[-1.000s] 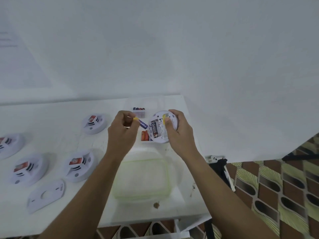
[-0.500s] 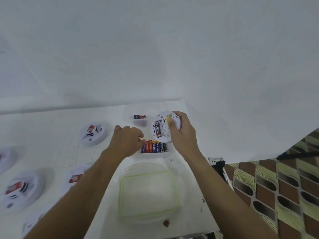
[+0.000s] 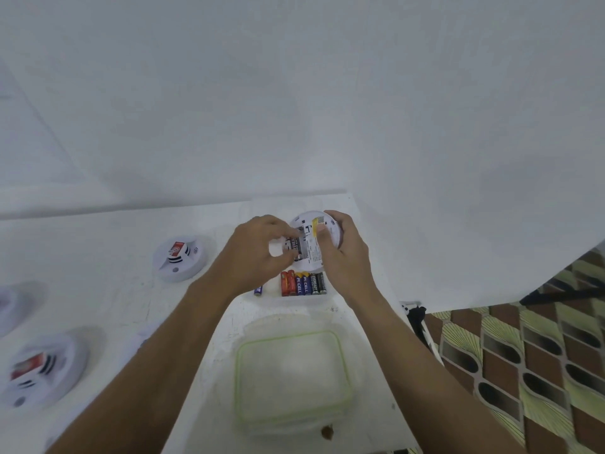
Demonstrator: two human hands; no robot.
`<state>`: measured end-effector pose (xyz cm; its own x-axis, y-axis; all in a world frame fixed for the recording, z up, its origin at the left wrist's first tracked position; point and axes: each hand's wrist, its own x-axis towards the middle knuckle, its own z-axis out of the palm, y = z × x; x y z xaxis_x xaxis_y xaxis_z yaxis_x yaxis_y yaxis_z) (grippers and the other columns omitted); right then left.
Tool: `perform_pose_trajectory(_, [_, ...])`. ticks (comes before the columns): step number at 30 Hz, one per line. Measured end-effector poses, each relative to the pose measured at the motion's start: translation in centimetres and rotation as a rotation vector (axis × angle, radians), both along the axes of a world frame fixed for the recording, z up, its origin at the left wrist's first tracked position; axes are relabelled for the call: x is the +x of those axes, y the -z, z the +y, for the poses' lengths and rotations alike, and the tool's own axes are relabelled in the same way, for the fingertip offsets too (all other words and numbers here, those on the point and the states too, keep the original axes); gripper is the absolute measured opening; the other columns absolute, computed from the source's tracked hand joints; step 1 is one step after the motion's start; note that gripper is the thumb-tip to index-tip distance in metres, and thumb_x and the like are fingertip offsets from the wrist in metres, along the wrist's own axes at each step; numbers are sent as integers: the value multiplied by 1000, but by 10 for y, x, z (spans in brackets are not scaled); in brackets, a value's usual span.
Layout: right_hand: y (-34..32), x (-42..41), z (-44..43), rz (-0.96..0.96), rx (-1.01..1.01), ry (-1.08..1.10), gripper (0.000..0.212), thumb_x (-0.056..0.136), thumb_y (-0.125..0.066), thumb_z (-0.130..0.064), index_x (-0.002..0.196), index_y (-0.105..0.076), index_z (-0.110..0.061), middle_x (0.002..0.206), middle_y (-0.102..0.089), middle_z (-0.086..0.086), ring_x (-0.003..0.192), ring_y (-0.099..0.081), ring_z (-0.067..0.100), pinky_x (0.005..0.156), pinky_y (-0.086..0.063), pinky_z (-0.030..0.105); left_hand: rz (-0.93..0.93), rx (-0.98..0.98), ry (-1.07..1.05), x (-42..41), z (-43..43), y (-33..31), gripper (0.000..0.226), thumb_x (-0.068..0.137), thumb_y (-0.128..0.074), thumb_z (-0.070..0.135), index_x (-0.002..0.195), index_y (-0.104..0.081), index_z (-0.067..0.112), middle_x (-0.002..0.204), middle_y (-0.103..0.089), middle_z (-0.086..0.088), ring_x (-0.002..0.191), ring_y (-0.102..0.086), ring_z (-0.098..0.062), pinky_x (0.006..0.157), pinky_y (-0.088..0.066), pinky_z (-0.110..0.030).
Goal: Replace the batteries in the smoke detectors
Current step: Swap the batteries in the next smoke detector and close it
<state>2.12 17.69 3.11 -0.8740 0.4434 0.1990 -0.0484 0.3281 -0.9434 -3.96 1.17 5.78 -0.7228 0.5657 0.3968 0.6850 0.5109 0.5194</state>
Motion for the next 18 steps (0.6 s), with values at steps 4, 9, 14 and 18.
perform_pose_trajectory(4, [-1,-3,-5,-3,23,1,26,103,-52,-31,128,-55,-24,109,-63,-18,98,-59,-11,76,-45,4,85,-56,-6,-1,1,2,29,77,-70,26,102,-77,15,105,-73,-1,92,-63,-15,84,-44,-26])
perform_pose_trajectory(9, [2,-4,-9,-23,56,7,26,103,-51,-30,128,-57,-23,110,-64,-15,98,-60,-6,77,-45,4,102,-112,90,-3,-2,2,32,69,-67,24,96,-78,12,89,-77,-3,80,-70,-23,75,-55,-33])
perform_pose_trajectory(14, [2,-7,-10,-34,75,9,27,104,-49,-30,128,-60,-22,114,-68,-8,104,-64,8,89,-54,26,105,-179,89,-6,0,8,21,70,-58,25,78,-75,15,60,-66,2,45,-47,-15,46,-44,-26])
perform_pose_trajectory(18, [2,-11,-9,-39,69,1,29,104,-51,-29,130,-61,-22,120,-68,-6,110,-64,11,96,-54,38,176,-166,124,-9,1,8,19,72,-54,22,68,-72,20,52,-59,6,40,-30,-8,46,-20,-10])
